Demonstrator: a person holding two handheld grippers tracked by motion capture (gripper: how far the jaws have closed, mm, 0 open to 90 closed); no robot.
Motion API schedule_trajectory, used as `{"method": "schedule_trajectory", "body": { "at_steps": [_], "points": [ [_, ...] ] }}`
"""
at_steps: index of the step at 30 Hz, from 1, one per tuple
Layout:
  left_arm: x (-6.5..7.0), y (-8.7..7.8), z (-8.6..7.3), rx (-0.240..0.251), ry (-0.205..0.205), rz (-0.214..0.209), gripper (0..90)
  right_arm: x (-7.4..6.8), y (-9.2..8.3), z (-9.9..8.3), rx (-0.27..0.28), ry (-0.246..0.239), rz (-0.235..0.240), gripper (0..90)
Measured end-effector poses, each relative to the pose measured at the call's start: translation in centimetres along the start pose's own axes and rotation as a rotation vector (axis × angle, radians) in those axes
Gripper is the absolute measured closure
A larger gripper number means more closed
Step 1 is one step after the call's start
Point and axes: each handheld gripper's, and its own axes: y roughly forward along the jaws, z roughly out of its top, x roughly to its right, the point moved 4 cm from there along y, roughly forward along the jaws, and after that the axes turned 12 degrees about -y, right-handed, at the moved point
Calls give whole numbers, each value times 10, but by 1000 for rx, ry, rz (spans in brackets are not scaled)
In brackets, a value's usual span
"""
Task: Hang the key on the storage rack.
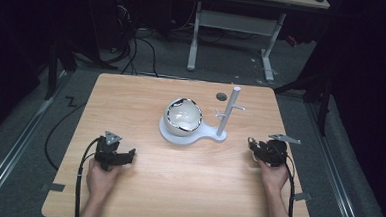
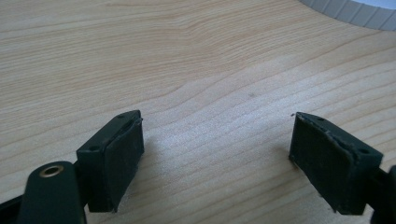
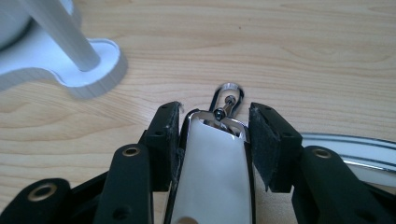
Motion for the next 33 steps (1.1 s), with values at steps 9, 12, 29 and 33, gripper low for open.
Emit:
{"method": "schedule_trajectory", "body": {
  "at_steps": [9, 12, 29, 33],
  "points": [
    [0, 0, 0, 0, 0, 0, 181, 0, -23, 10, 86, 14, 60, 552],
    [0, 0, 0, 0, 0, 0, 181, -1, -32, 15, 114, 6, 69, 552],
    [0, 0, 0, 0, 0, 0, 181, -16, -62, 45, 222, -41, 121, 553],
    [0, 0, 0, 0, 0, 0, 181, -17, -66, 50, 240, -38, 132, 553]
  ]
}}
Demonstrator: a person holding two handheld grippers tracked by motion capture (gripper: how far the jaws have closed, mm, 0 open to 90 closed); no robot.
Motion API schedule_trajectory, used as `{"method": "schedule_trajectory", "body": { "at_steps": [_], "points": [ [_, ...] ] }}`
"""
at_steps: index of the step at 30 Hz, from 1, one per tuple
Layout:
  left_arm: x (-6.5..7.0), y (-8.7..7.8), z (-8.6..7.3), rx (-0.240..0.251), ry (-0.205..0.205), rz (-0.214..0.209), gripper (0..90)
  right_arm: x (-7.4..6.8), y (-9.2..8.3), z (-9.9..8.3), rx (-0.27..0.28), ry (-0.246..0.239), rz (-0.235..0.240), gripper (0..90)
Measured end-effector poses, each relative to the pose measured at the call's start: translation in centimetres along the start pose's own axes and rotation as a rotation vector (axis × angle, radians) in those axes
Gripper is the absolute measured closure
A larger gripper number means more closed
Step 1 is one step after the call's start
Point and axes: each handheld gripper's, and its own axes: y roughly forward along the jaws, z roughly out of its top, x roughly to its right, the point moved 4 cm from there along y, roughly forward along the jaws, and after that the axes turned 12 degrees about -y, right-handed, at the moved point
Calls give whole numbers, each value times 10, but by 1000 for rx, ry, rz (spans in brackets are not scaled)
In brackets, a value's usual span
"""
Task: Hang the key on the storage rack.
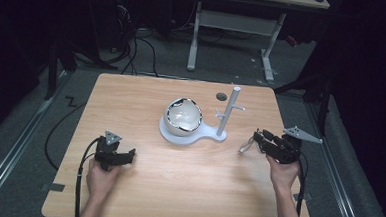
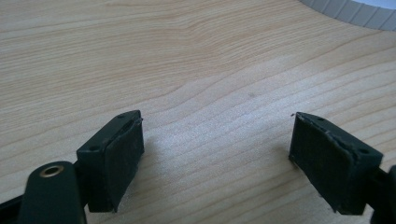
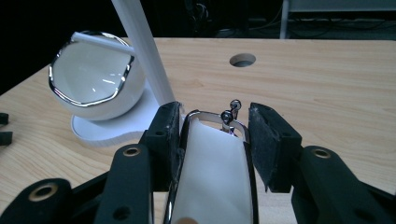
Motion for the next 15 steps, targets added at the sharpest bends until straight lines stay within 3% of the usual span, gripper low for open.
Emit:
{"method": "schedule_trajectory", "body": {
  "at_steps": [15],
  "points": [
    [0, 0, 0, 0, 1, 1, 181, -7, -4, 25, 39, -25, 26, 554]
  ]
}}
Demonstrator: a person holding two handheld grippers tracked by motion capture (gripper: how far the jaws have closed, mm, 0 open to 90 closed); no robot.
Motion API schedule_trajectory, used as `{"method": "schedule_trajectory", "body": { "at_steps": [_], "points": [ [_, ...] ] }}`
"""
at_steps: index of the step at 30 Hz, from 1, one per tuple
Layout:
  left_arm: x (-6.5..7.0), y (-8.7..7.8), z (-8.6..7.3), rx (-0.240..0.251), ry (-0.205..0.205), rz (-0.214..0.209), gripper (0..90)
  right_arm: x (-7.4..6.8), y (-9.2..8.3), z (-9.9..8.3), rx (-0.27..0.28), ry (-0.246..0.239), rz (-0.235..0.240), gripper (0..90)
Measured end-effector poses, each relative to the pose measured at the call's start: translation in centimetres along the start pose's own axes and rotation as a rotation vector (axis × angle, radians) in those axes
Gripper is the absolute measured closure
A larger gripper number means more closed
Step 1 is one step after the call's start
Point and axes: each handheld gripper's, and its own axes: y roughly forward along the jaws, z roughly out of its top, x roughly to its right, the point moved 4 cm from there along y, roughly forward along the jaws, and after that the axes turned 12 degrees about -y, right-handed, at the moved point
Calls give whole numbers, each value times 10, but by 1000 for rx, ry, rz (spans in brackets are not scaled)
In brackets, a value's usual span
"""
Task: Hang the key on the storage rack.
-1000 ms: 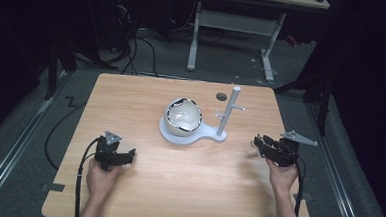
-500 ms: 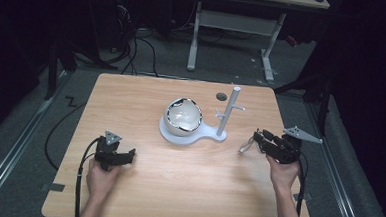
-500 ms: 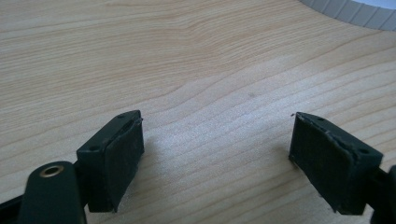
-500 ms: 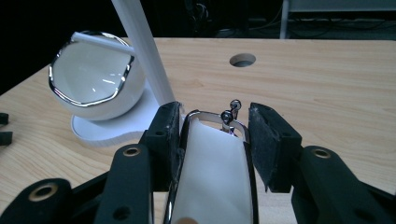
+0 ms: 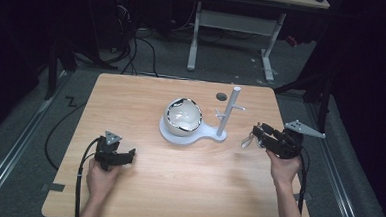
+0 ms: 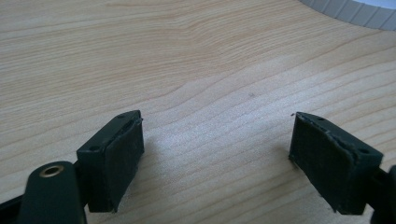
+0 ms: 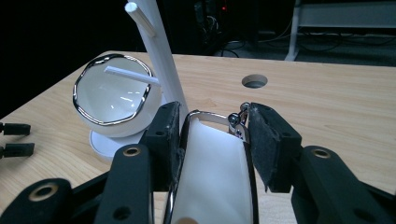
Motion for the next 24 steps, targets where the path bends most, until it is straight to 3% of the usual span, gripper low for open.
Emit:
{"method": "schedule_trajectory", "body": {
  "at_steps": [24],
  "points": [
    [0, 0, 0, 1, 0, -1, 182, -2, -6, 25, 60, -9, 13, 554]
  ]
}}
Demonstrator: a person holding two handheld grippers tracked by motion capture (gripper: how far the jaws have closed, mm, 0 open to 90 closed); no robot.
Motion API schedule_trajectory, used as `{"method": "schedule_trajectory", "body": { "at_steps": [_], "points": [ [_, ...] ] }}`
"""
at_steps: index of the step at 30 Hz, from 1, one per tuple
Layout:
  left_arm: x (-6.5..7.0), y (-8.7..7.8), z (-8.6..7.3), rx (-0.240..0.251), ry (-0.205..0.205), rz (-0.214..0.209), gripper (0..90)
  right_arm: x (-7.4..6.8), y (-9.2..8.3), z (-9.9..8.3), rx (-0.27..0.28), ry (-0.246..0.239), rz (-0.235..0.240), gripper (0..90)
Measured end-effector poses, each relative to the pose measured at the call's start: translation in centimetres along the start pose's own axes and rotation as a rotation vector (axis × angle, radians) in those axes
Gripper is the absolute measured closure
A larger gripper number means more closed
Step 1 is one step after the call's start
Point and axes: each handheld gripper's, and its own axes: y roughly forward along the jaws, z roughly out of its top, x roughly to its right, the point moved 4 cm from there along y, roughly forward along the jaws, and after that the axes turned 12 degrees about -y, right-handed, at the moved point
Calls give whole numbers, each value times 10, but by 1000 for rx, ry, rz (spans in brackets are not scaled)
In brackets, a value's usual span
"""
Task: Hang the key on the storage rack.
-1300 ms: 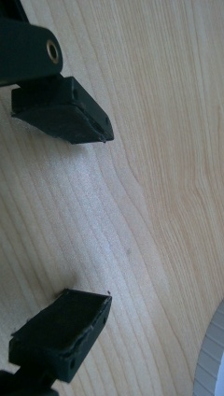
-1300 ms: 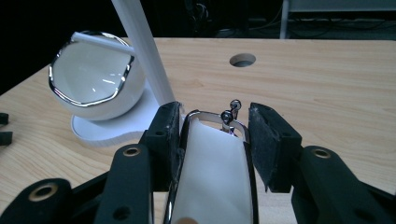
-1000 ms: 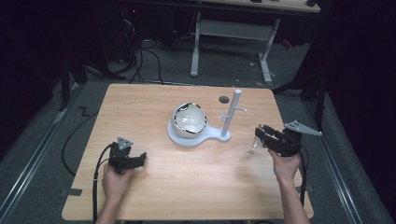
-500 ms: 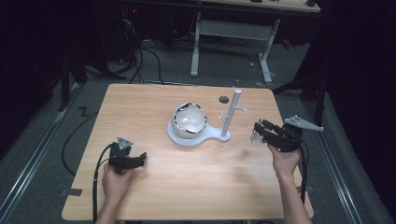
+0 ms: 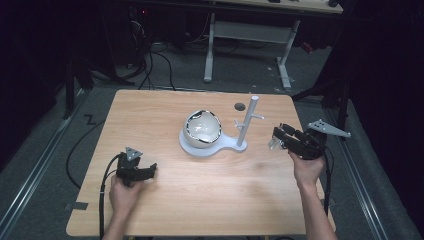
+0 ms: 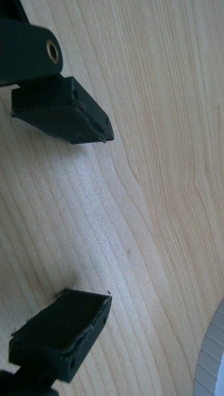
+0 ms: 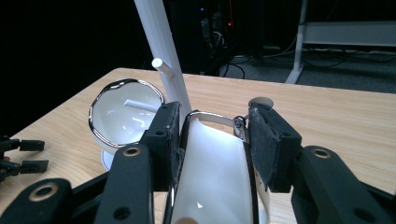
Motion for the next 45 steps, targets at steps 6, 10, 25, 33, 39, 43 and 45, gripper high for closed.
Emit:
{"method": "schedule_trajectory", "body": {
  "at_steps": [6, 10, 25, 33, 39, 43, 45],
  "points": [
    [0, 0, 0, 0, -1, 1, 182, -2, 1, 5, 0, -9, 3, 554],
    [0, 0, 0, -1, 0, 1, 182, -3, 0, 9, 6, -14, 2, 554],
    [0, 0, 0, 0, 0, 0, 182, -8, 5, 28, 27, -29, 17, 554],
    [0, 0, 0, -1, -1, 0, 182, -14, 7, 37, 39, -38, 32, 554],
    [0, 0, 0, 2, -5, -3, 187, -18, 9, 42, 43, -45, 43, 554],
    [0, 0, 0, 1, -4, -2, 187, -20, 10, 46, 49, -49, 46, 554],
    [0, 0, 0, 2, -4, -3, 187, -20, 11, 48, 50, -48, 50, 554]
  ]
}}
